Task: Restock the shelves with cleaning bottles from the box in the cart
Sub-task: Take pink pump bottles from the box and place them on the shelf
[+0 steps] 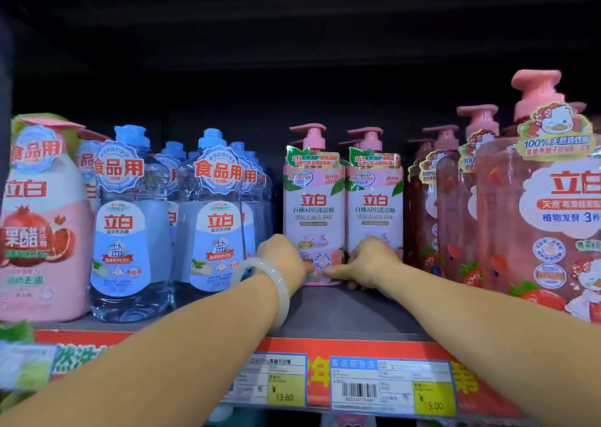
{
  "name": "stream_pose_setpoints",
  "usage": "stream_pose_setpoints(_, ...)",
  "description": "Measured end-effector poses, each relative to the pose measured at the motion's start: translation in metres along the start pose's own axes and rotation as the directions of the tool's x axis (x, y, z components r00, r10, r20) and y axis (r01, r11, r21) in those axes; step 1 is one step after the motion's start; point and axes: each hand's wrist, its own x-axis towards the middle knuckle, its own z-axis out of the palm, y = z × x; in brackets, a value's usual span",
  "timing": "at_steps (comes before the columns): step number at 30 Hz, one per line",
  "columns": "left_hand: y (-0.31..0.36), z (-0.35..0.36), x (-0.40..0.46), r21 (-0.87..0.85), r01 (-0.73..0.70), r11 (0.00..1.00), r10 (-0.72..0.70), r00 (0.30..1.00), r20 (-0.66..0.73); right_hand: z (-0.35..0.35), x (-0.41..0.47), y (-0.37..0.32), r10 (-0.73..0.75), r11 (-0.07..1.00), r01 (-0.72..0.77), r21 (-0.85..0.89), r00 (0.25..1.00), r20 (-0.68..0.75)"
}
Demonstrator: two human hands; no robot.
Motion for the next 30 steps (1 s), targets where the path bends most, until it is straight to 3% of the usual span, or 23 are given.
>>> stream_pose_setpoints(19, 0.004, 0.001, 0.005, -0.007, -0.016, 1.0, 0.017, 0.994, 0.104, -0.003, 0.0, -0.004, -0.003, 0.971, -0.009, -0.239, 0.999, -0.052)
stream_pose_setpoints(24, 0.003, -0.016, -0.032, 0.001, -0.178, 0.984, 0.177, 0.976, 0.124, -0.022, -0.025, -0.01, 0.008, 0.979, -0.021, -0.202, 0.998, -0.064)
stream_pose_setpoints(30, -0.014, -0.063, -0.103, -0.231, -0.392, 0.891, 0.395, 0.918, -0.033, -0.046, -0.101, -0.047, -0.191, 0.964, 0.203, 0.173, 0.978, -0.084)
